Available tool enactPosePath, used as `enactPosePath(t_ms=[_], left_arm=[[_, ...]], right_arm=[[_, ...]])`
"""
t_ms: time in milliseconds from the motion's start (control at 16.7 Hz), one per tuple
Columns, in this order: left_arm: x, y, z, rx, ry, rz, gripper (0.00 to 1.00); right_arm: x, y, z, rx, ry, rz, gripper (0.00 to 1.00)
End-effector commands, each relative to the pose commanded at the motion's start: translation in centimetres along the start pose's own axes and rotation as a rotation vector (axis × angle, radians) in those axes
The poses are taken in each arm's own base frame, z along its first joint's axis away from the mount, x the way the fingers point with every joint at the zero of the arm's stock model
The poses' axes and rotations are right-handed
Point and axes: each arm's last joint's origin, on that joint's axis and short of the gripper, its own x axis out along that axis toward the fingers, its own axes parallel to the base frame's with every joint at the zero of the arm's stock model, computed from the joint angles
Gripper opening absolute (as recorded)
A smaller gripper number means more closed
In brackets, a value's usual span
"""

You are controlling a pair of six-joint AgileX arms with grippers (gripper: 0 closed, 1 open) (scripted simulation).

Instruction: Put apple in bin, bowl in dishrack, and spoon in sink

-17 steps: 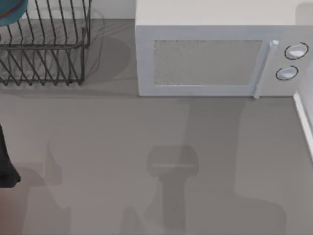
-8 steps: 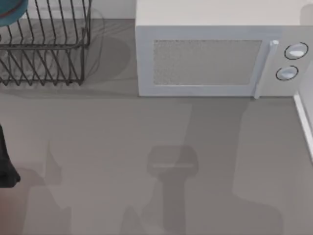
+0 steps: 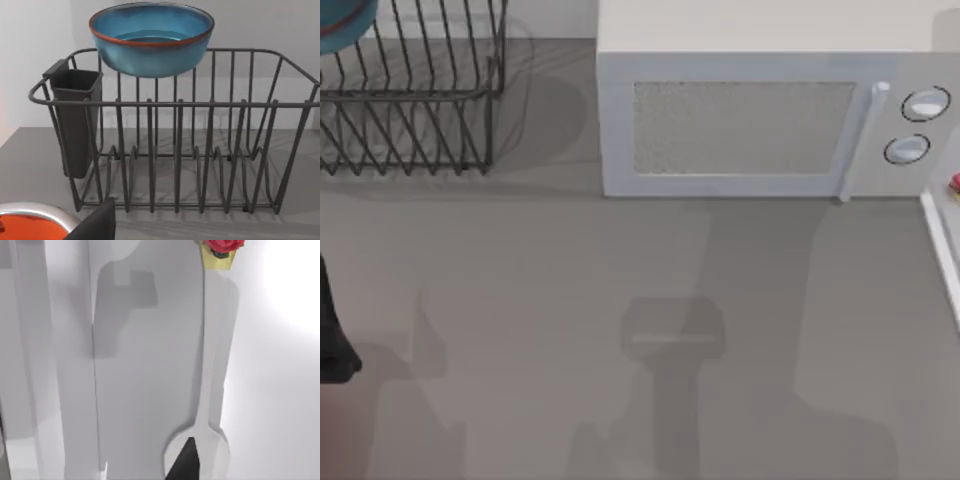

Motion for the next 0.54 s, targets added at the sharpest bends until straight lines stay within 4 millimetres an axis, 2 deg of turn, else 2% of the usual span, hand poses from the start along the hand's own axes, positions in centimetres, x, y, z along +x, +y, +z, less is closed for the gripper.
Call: enactPosePath(t_ms=[180, 540], left_arm=[[0.0, 0.0, 0.0, 0.0, 0.0, 0.0, 1.0], [0.0, 0.0, 0.0, 0.0, 0.0, 0.0, 1.0]], right_arm=[[0.0, 0.0, 0.0, 0.0, 0.0, 0.0, 0.98], [0.0, 0.0, 0.0, 0.0, 0.0, 0.0, 1.0]])
